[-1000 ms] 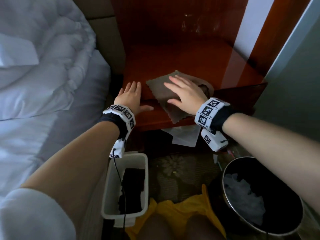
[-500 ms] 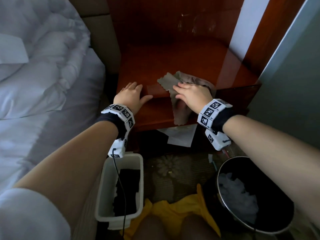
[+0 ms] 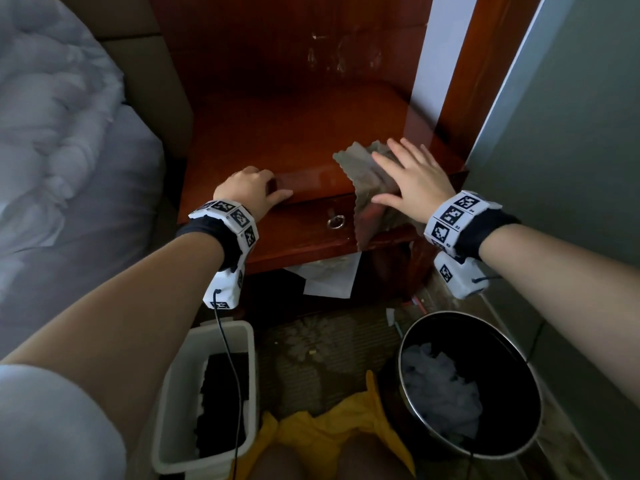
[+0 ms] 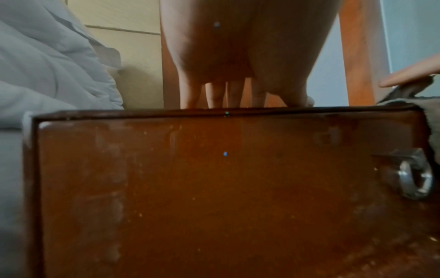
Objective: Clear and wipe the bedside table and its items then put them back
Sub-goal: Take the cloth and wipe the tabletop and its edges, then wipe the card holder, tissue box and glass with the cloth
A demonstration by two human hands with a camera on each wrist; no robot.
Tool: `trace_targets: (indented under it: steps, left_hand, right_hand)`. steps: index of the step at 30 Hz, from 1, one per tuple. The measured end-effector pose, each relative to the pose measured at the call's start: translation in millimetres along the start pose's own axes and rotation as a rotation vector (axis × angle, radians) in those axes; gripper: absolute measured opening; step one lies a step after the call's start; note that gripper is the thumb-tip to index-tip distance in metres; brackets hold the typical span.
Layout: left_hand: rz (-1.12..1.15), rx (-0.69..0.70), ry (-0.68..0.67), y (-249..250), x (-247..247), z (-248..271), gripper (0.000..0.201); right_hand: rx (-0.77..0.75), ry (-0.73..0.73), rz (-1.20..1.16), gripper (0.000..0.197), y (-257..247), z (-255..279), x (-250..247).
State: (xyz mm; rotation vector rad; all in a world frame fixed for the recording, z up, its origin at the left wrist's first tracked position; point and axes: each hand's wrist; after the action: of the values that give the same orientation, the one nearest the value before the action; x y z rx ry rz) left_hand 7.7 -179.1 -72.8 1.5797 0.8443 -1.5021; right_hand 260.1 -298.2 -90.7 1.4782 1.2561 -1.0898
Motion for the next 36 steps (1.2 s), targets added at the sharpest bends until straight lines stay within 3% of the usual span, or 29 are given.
trace_targets:
  steps: [5,13,21,36]
  left_hand:
    - [0.022,-0.020,0.028,-5.2,-11.6,8.0,0.058]
    - [0.087,-0.091,0.202,-28.4,-58.6,50.5,0.050]
    - [0.113,-0.204,0.363,-68.3,-114.1,133.5,0.033]
    - [0.063,-0.542,0.549,-186.4,-148.9,310.1,0.032]
  right_hand:
    - [-0.061,0.039,-0.088,0.061,-23.7,-9.8,-18.3]
    - [-0.073,0.098,-0.350,0.042,-86.0,-22.3,-75.0]
    - [-0.122,0.191,-0.556,0.029,-178.5,-13.5,-135.2]
    - [-0.419,0.081,-0.801,0.022,-379.1,32.1,-174.3]
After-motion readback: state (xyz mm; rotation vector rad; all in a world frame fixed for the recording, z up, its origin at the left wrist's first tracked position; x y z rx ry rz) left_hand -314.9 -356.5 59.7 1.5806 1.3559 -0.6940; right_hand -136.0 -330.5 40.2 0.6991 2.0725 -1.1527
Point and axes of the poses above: each hand's wrist, its own z-axis away from the middle knuckle, its own x-axis out of the palm, y = z × x, and after that the axes turned 1 degree about -x, right-handed
